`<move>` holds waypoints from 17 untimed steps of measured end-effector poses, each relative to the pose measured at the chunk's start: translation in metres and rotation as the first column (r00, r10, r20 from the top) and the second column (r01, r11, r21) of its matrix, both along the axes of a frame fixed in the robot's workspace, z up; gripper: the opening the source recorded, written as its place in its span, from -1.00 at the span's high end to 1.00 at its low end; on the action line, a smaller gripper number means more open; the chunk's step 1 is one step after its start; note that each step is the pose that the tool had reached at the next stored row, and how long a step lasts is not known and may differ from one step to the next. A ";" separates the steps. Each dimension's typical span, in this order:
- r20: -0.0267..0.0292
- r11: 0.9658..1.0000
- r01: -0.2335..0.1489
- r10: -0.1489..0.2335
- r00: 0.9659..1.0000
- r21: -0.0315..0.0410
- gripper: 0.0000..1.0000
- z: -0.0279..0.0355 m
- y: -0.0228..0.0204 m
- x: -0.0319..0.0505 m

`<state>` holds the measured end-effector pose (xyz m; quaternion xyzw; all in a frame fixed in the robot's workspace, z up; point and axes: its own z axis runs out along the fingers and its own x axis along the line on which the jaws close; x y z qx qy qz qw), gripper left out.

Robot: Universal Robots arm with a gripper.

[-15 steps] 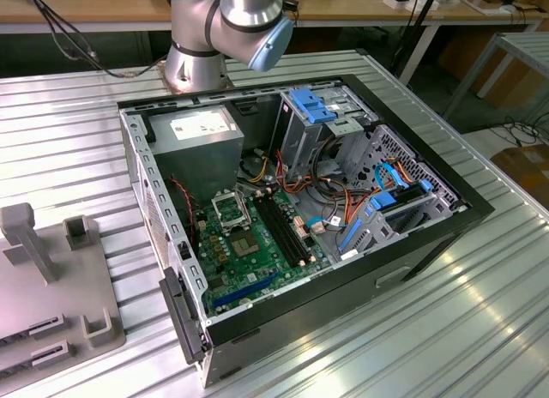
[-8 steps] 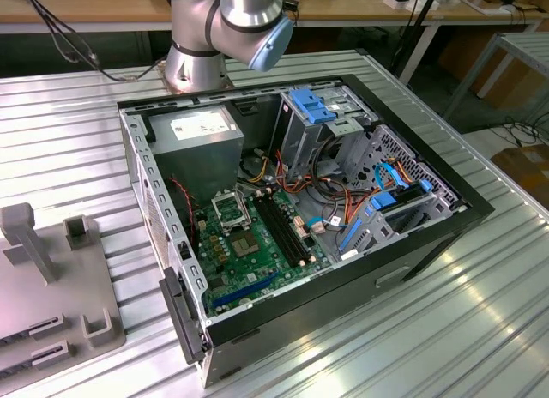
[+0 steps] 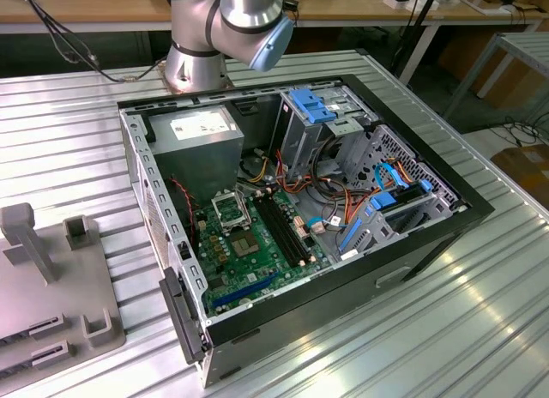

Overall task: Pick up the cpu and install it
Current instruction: 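Pick up the cpu and move it towards the insertion slot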

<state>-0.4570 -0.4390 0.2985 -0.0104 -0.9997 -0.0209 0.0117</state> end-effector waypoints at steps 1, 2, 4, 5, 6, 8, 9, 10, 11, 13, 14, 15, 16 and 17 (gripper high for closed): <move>0.000 1.000 0.000 0.000 1.000 0.000 -0.20 -0.0003 -0.0008 0.0001; 0.000 1.000 0.000 0.000 1.000 0.000 -0.20 -0.0006 -0.0013 0.0001; 0.000 1.000 0.000 0.000 1.000 0.000 -0.20 -0.0007 -0.0013 0.0000; 0.000 1.000 0.000 0.000 1.000 0.000 -0.20 -0.0008 -0.0013 0.0000; 0.000 1.000 0.000 0.000 1.000 0.000 -0.20 -0.0008 -0.0013 0.0001; 0.000 1.000 0.000 0.000 1.000 0.000 -0.20 -0.0008 -0.0014 0.0001; 0.000 1.000 0.000 0.000 1.000 0.000 -0.20 -0.0008 -0.0014 0.0001; 0.000 1.000 0.000 0.000 1.000 0.000 -0.20 -0.0008 -0.0014 0.0000; 0.000 1.000 0.000 0.000 1.000 0.000 -0.20 -0.0008 -0.0014 0.0000; 0.000 1.000 0.000 0.000 1.000 0.000 -0.20 -0.0008 -0.0018 0.0000; 0.000 1.000 0.000 0.000 1.000 0.000 -0.20 -0.0011 -0.0022 0.0001; 0.000 1.000 0.000 0.000 1.000 0.000 -0.20 -0.0017 -0.0026 0.0001; 0.000 1.000 0.000 0.000 1.000 0.000 -0.20 -0.0028 -0.0038 0.0000; 0.000 1.000 0.000 0.000 1.000 0.000 -0.20 -0.0038 -0.0040 0.0000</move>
